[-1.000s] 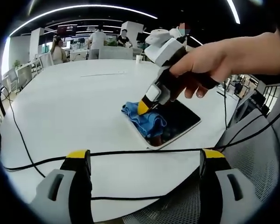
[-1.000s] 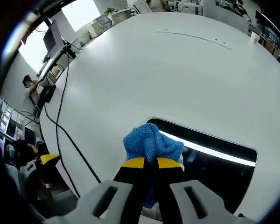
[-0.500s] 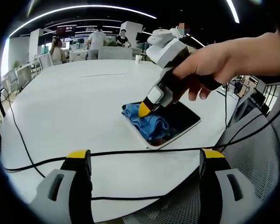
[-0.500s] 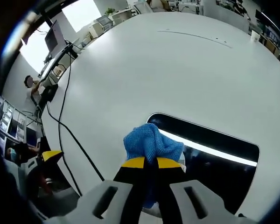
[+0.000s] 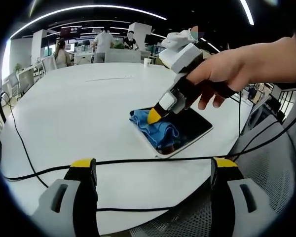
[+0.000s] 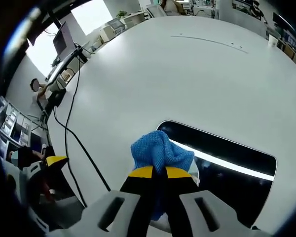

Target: Wipe the mirror surface with the cleaning cloth until all visible marks leave the cleaned area.

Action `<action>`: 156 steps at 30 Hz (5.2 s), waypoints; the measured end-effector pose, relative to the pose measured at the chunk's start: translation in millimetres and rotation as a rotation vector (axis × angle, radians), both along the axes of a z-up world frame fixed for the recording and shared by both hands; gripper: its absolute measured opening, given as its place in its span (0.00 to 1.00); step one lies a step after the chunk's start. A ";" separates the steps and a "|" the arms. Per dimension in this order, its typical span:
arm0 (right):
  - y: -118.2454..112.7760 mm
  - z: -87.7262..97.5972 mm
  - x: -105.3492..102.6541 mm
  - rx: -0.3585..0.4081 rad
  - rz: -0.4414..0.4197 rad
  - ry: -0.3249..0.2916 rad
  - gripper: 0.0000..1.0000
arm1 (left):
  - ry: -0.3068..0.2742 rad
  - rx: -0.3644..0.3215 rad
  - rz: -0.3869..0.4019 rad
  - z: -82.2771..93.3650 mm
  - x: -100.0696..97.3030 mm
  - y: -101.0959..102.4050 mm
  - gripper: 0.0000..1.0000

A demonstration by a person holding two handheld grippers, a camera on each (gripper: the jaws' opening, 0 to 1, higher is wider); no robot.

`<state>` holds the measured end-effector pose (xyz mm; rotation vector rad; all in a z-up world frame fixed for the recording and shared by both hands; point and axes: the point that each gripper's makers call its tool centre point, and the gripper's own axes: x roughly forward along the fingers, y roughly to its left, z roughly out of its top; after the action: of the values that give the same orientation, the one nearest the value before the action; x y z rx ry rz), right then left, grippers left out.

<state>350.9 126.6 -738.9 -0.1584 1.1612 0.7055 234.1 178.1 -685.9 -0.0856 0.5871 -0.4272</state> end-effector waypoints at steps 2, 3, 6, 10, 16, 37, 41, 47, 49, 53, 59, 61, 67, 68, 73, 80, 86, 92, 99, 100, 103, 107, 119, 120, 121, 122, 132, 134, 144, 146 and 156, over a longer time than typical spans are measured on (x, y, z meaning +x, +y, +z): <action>-0.8 -1.1 1.4 0.019 -0.011 0.005 0.02 | 0.000 0.000 0.003 0.0 0.1 0.5 0.96; -1.1 -0.9 1.2 0.025 -0.010 0.004 0.02 | 0.000 0.000 0.004 0.0 0.1 0.6 0.96; -4.7 0.8 0.2 0.034 0.003 -0.022 0.02 | 0.001 -0.001 0.006 -0.3 0.1 0.8 0.96; -9.6 1.4 2.1 0.041 -0.003 -0.032 0.02 | -0.001 -0.003 0.007 -0.1 0.3 0.7 0.96; -21.0 1.5 4.8 0.052 -0.035 -0.019 0.02 | 0.000 -0.003 0.012 -0.5 0.0 1.6 0.96; -66.3 2.5 11.7 0.088 -0.119 -0.007 0.02 | 0.000 -0.009 0.007 -0.5 -0.7 1.0 0.96; -71.2 2.1 12.8 0.080 -0.127 -0.007 0.02 | -0.022 -0.004 -0.005 4.0 0.1 -1.1 0.99; -82.6 2.2 13.5 0.077 -0.138 -0.010 0.02 | -0.030 -0.004 -0.004 7.3 -1.1 -2.6 0.99; -87.2 2.2 14.1 0.077 -0.144 -0.011 0.02 | -0.033 -0.007 -0.002 8.1 -0.9 -2.7 0.99; -94.8 2.3 14.6 0.075 -0.150 -0.014 0.02 | -0.034 -0.008 -0.004 9.0 -1.1 -3.6 0.99; -109.4 1.9 15.8 0.065 -0.160 -0.016 0.02 | -0.034 -0.009 -0.004 7.6 -0.5 -2.7 0.99; -113.9 1.9 16.3 0.065 -0.165 -0.017 0.02 | -0.034 -0.010 -0.003 7.5 -0.4 -2.6 0.99; -127.7 1.9 17.8 0.058 -0.179 -0.024 0.02 | -0.031 -0.008 -0.006 4.9 -0.2 -1.4 0.99; -129.4 1.9 17.9 0.059 -0.181 -0.023 0.02 | -0.030 -0.008 -0.007 4.6 -0.1 -1.4 0.99; -139.6 1.8 19.4 0.051 -0.192 -0.020 0.02 | -0.027 -0.006 -0.013 3.4 -0.2 -1.8 0.99; -155.1 0.8 21.7 0.035 -0.199 -0.020 0.02 | -0.021 -0.007 -0.012 2.1 -0.3 -1.5 0.99; -166.4 1.0 23.0 0.041 -0.223 -0.021 0.02 | -0.021 -0.011 -0.010 2.3 0.2 -1.5 0.99; -174.1 0.5 24.6 0.033 -0.232 -0.019 0.02 | -0.018 -0.009 -0.013 2.0 0.0 -2.0 0.99; -181.7 0.8 24.9 0.017 -0.242 -0.018 0.02 | -0.021 -0.016 -0.007 3.4 0.6 -1.9 0.99; -182.6 0.7 24.9 0.016 -0.243 -0.018 0.02 | -0.019 -0.015 -0.006 3.1 0.4 -1.8 0.99; -184.9 0.7 25.1 0.012 -0.244 -0.019 0.02 | -0.020 -0.016 -0.004 3.5 0.5 -1.7 0.99; -189.0 0.8 25.8 -0.002 -0.246 -0.022 0.02 | -0.020 -0.017 -0.002 3.3 0.5 -1.4 0.99; -189.5 1.0 26.4 -0.034 -0.262 -0.034 0.02 | -0.023 -0.022 0.007 3.8 1.3 -0.3 0.98; -189.4 1.1 26.2 -0.049 -0.246 -0.046 0.02 | -0.023 -0.022 0.009 3.8 1.4 0.2 0.98; -189.1 1.1 26.3 -0.056 -0.235 -0.054 0.02 | -0.023 -0.022 0.010 3.8 1.4 0.3 0.98; -188.7 1.2 26.0 -0.058 -0.234 -0.057 0.01 | -0.023 -0.023 0.010 3.7 1.5 0.4 0.98; -190.2 1.6 20.4 -0.038 -0.282 -0.054 0.01 | -0.021 -0.018 0.005 3.8 1.2 -0.5 0.98; -190.6 1.5 18.2 -0.035 -0.288 -0.052 0.01 | -0.021 -0.018 0.002 4.0 1.2 -1.1 0.98; -192.9 1.0 4.3 -0.038 -0.296 -0.078 0.01 | -0.028 -0.017 -0.002 5.1 1.8 -1.8 0.98; -194.0 1.1 -0.6 -0.038 -0.302 -0.074 0.01 | -0.030 -0.016 -0.003 5.5 1.9 -1.8 0.98; -197.3 0.3 -20.8 -0.041 -0.310 -0.060 0.02 | -0.037 -0.015 -0.009 6.9 1.5 -2.8 0.98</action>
<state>330.1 -70.7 -738.6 -0.0316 1.1127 0.4009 235.6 175.3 -678.9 -0.0898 0.5484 -0.4410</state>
